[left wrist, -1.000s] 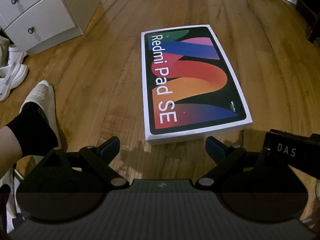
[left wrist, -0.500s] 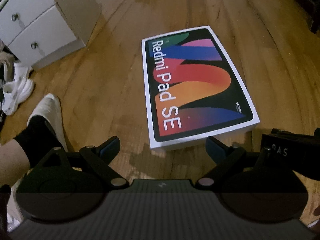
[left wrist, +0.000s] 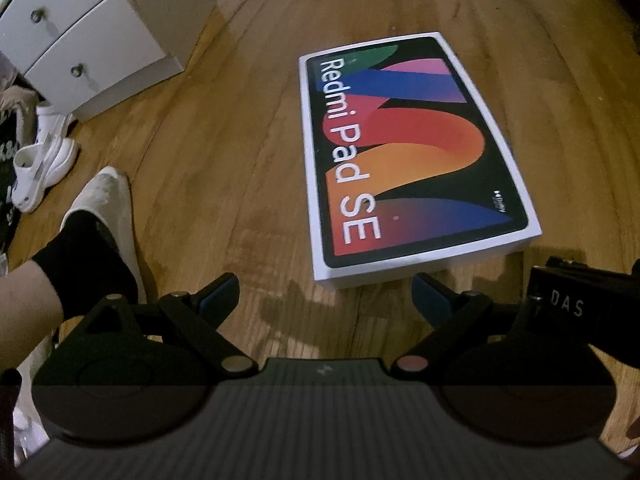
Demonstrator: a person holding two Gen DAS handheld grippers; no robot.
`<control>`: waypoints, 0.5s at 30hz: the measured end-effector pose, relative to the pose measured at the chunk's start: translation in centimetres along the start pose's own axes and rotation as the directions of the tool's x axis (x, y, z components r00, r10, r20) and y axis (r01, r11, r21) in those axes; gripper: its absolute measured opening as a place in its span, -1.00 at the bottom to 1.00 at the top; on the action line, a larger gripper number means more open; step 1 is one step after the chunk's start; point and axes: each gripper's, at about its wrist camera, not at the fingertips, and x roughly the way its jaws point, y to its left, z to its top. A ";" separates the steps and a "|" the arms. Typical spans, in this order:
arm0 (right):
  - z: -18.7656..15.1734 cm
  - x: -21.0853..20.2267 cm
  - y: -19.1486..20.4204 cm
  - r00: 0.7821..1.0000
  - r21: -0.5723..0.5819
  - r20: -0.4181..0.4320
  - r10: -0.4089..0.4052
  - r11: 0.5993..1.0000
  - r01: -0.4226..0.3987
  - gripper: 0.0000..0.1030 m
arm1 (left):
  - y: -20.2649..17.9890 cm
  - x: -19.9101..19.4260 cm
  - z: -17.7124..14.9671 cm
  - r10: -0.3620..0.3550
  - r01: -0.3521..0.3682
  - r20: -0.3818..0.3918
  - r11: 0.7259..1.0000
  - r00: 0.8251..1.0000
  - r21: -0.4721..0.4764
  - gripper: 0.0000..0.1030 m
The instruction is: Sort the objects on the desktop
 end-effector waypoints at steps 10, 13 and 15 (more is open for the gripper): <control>0.0 0.7 0.6 1.000 -0.014 -0.018 -0.002 1.000 0.002 0.57 | 0.1 0.4 0.2 0.014 -0.014 0.001 1.000 1.000 0.012 0.84; 0.1 0.8 0.6 1.000 -0.008 -0.019 0.001 1.000 -0.001 0.57 | 0.2 0.2 0.2 0.018 -0.018 0.012 1.000 1.000 0.007 0.84; 0.2 1.0 0.8 1.000 -0.013 -0.020 0.010 1.000 -0.010 0.57 | 0.3 0.2 0.3 0.025 -0.025 0.013 1.000 1.000 0.009 0.84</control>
